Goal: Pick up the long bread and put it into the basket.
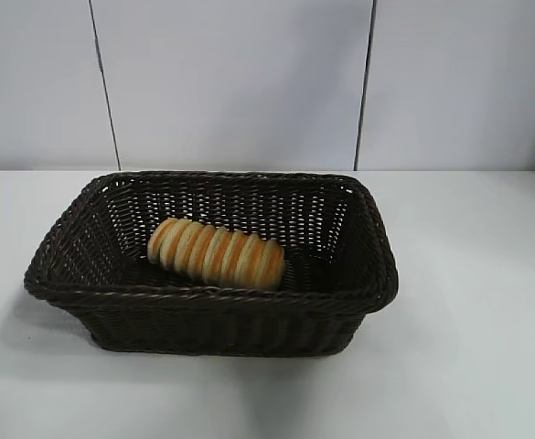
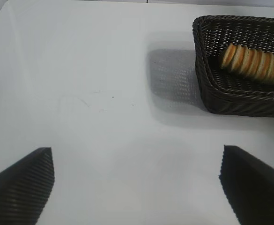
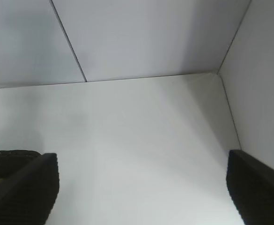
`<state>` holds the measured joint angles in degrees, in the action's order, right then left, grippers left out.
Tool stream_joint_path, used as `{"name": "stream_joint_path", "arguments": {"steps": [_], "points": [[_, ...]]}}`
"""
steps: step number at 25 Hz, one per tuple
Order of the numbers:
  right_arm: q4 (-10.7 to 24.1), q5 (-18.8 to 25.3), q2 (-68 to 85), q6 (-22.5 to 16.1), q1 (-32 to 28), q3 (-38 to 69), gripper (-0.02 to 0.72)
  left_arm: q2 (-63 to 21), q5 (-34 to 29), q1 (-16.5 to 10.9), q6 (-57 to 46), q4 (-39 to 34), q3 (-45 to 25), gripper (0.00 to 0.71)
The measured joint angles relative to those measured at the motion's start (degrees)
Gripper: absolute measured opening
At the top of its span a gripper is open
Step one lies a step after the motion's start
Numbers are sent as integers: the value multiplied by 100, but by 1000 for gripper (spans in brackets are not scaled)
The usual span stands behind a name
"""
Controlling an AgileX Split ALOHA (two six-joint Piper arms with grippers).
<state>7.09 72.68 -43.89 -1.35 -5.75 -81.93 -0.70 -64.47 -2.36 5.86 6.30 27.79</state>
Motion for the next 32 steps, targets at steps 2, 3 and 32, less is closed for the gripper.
{"name": "stream_joint_path", "arguments": {"steps": [2, 3, 32], "points": [[83, -12, 639, -52, 0, 470, 695, 0, 0, 0, 0, 0, 0, 695], [158, -29, 900, -101, 9, 668, 695, 0, 0, 0, 0, 0, 0, 695], [313, 0, 4508, -294, 161, 4480, 695, 0, 0, 0, 0, 0, 0, 695]]}}
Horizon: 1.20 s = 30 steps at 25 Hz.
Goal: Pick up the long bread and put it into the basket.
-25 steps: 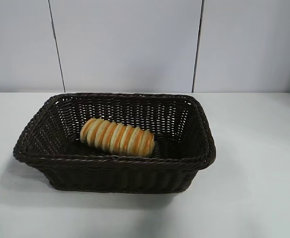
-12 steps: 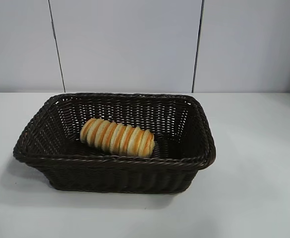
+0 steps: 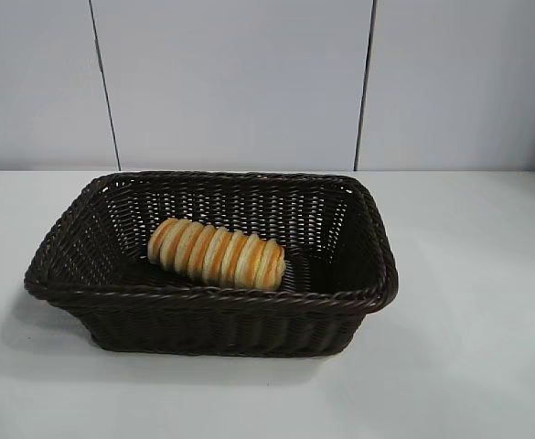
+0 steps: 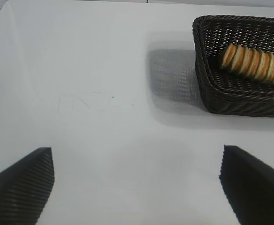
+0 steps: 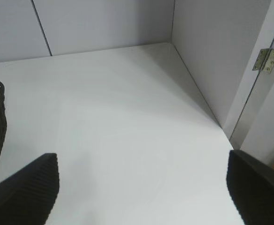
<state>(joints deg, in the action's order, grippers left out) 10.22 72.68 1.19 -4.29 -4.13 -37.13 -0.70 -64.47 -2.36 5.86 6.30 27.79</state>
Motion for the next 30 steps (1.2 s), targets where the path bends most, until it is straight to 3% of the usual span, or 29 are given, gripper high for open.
{"name": "stream_joint_path", "arguments": {"steps": [9, 30], "points": [[-172, -187, 0, 0, 0, 771, 695, 0, 0, 0, 0, 0, 0, 695], [-725, -982, 0, 89, 0, 1029, 695, 0, 0, 0, 0, 0, 0, 695]]}}
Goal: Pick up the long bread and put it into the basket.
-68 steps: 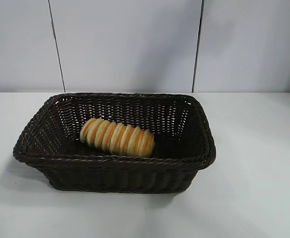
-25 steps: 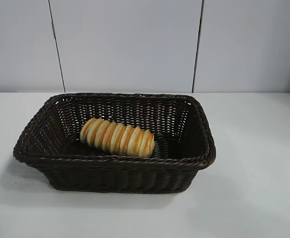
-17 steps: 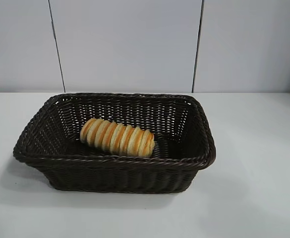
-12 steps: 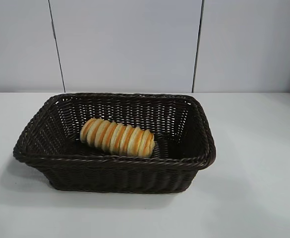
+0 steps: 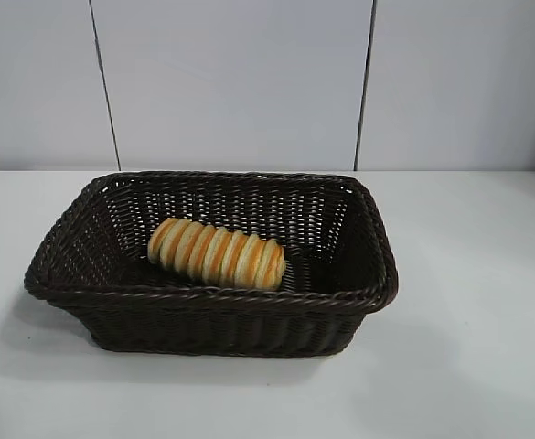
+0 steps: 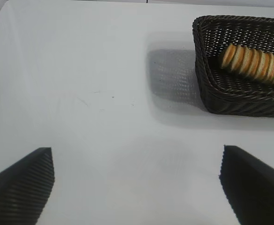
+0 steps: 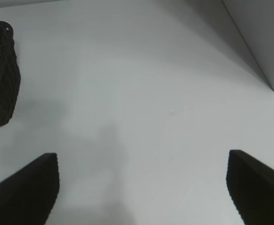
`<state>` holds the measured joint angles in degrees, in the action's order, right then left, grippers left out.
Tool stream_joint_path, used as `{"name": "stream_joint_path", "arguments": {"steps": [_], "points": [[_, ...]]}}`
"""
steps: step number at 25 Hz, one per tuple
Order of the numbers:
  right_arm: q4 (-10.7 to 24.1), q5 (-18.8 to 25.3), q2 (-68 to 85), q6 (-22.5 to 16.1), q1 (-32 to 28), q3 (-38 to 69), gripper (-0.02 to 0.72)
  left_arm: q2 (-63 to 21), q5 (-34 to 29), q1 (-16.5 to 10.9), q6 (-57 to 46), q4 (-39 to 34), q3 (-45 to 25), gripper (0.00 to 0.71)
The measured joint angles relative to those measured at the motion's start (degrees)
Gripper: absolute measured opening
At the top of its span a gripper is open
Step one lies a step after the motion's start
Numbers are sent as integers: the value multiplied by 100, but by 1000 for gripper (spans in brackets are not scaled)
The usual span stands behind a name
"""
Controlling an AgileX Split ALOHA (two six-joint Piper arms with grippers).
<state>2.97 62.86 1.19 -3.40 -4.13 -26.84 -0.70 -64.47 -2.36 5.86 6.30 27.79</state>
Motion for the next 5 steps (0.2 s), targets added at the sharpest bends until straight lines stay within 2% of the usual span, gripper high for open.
{"name": "stream_joint_path", "arguments": {"steps": [5], "points": [[-1, -30, 0, 0, 0, 0, 695, 0, 0, 0, 0, 0, 0, 695]]}}
